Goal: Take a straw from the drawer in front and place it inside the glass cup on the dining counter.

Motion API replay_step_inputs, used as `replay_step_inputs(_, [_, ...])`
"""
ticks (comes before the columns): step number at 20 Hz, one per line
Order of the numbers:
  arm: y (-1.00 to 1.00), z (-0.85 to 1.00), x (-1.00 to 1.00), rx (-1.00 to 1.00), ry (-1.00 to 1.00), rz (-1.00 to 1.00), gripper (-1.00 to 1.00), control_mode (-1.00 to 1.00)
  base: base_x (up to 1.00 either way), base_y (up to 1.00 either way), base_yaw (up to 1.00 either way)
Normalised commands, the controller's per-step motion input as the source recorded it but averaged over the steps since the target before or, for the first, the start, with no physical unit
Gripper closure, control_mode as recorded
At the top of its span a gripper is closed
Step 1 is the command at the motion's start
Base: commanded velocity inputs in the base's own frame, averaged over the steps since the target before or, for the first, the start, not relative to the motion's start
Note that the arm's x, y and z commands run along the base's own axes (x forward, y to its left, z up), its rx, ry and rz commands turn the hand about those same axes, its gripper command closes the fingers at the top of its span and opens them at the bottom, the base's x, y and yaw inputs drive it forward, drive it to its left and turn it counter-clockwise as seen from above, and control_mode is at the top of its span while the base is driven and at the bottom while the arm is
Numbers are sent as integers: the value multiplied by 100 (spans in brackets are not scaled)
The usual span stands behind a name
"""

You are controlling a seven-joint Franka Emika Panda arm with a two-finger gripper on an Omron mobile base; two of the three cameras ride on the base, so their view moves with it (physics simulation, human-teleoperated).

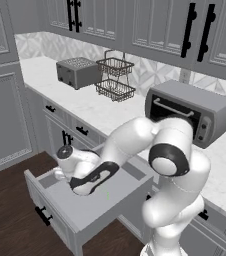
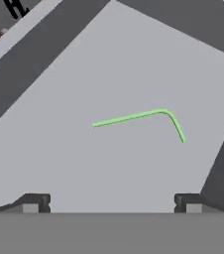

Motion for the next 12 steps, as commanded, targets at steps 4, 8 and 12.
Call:
replay_step_inputs(4, [-20, 0, 1, 18, 0, -74, -100, -100, 0, 0, 0])
replay_step_inputs(8, [-32, 0, 0, 24, -1, -76, -100, -100, 0, 0, 0])
replay_step_inputs(12, [-31, 0, 0, 26, -6, -72, -100, -100, 0, 0, 0])
